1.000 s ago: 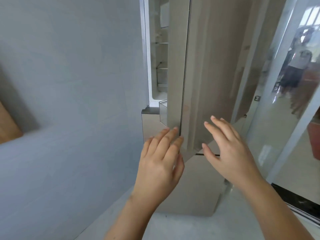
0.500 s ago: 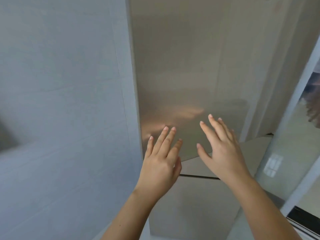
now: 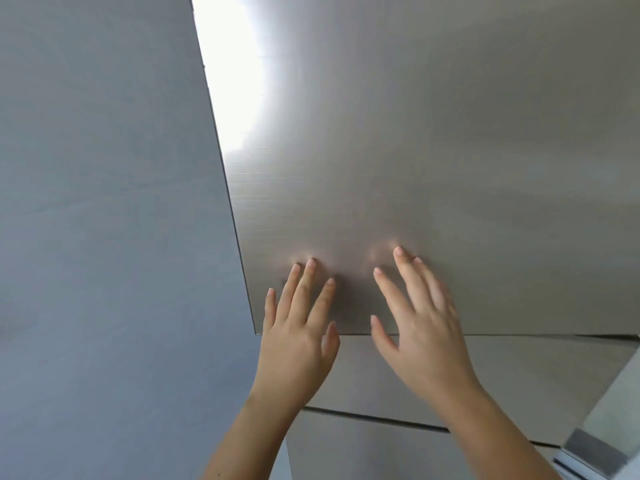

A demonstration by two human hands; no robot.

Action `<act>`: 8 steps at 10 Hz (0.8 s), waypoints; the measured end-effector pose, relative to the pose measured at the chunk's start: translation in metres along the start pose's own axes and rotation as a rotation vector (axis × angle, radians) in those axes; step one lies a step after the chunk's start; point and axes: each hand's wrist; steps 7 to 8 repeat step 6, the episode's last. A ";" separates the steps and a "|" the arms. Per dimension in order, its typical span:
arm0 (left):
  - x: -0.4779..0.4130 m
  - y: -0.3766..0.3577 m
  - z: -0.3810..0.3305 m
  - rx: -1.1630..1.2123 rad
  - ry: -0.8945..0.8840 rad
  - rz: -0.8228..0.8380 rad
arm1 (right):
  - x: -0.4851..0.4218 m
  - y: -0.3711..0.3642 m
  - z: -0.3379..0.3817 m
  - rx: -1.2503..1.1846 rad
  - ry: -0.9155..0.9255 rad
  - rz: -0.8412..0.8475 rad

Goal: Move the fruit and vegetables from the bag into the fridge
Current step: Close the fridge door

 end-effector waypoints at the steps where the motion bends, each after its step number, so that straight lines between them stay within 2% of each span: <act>1: -0.021 -0.018 0.017 0.006 0.035 0.026 | -0.017 -0.019 0.000 0.042 -0.021 0.006; 3: -0.042 -0.039 0.033 0.030 0.080 -0.034 | -0.029 -0.044 0.004 0.172 -0.037 0.030; 5: -0.038 -0.040 0.039 0.028 0.053 -0.066 | -0.030 -0.041 0.004 0.153 -0.024 -0.050; 8: -0.034 -0.030 0.037 0.033 0.065 -0.053 | -0.034 -0.033 0.011 0.129 -0.068 -0.050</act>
Point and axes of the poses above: each hand's wrist, its own x-axis away from the middle knuckle, its own y-axis out of the back of the hand, z = x × y, and after that the axes turned 10 degrees about x, right-handed
